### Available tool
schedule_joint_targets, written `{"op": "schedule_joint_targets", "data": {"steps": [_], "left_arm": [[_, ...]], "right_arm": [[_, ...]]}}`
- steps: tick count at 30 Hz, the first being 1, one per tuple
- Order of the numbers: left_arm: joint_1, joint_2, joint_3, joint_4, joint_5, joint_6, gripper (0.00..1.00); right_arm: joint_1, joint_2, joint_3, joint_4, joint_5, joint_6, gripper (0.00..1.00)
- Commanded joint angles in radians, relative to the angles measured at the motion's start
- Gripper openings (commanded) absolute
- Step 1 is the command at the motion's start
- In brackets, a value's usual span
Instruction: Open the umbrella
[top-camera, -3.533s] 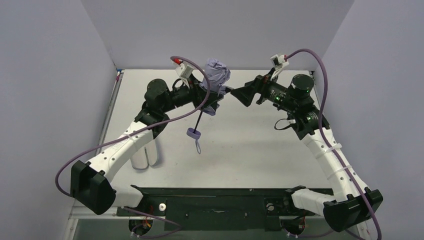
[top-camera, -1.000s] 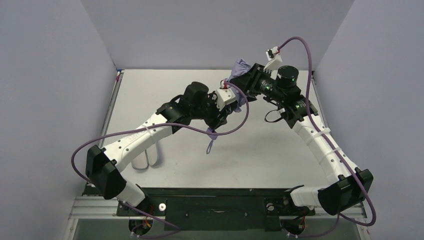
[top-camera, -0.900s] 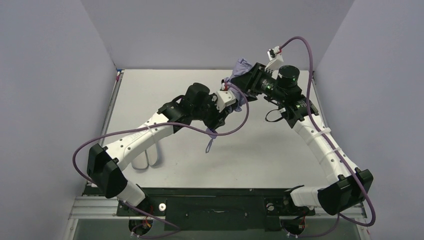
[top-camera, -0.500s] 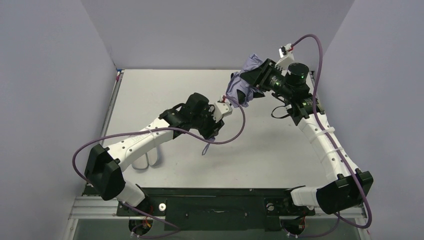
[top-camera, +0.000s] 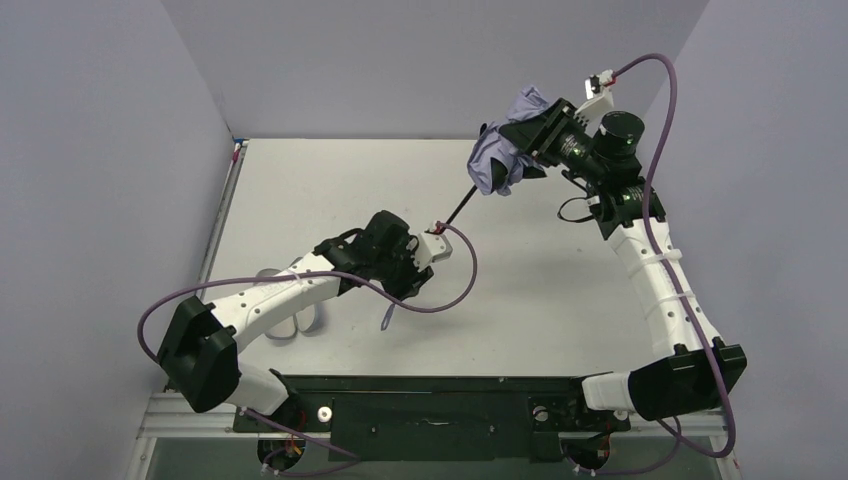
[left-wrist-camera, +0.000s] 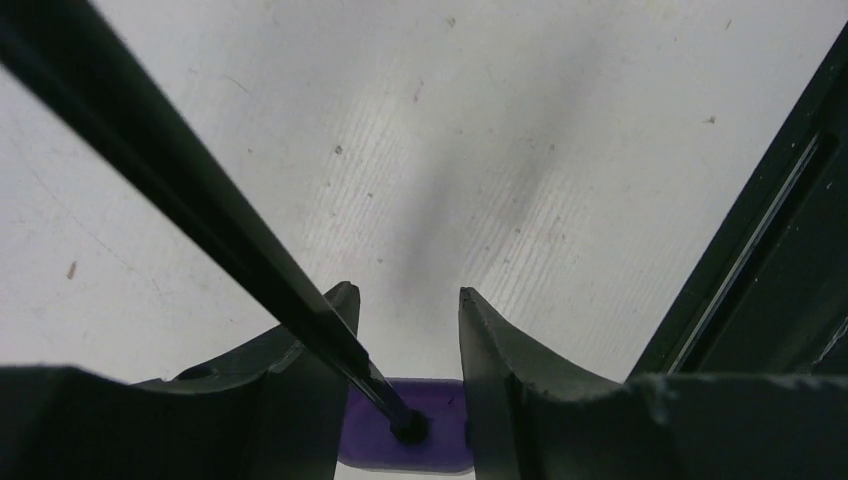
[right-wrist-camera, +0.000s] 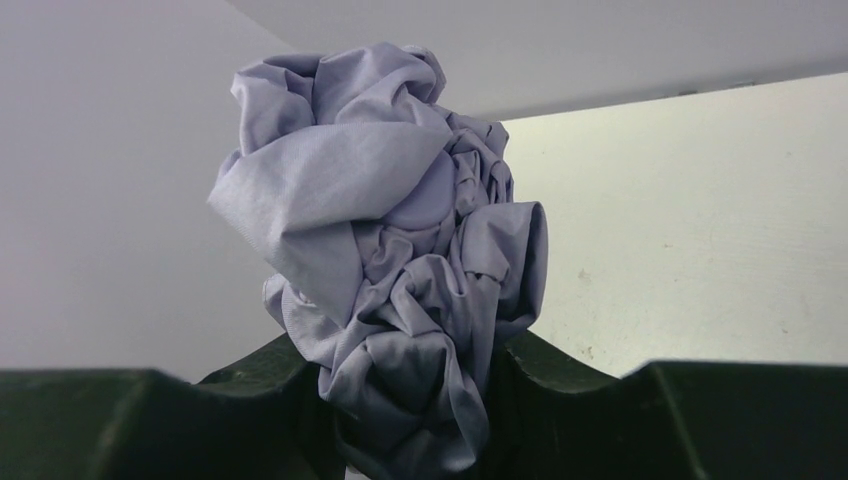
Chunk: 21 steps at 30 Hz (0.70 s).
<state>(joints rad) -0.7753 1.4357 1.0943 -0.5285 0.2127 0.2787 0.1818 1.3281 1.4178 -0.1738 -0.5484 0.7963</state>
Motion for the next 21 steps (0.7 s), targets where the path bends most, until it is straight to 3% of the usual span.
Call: {"op": "schedule_joint_targets", "data": {"steps": [1, 10, 21], "left_arm": [[0.002, -0.039, -0.057, -0.083, 0.004, 0.034, 0.37], [0.002, -0.077, -0.142, -0.109, 0.005, 0.071, 0.24], [0.005, -0.111, -0.219, -0.129, 0.02, 0.085, 0.21]], "right_arm": [[-0.05, -0.013, 0.098, 0.165, 0.024, 0.028, 0.0], [-0.113, -0.02, 0.101, 0.211, 0.022, 0.053, 0.0], [-0.201, 0.006, 0.139, 0.286, -0.017, 0.121, 0.0]]}}
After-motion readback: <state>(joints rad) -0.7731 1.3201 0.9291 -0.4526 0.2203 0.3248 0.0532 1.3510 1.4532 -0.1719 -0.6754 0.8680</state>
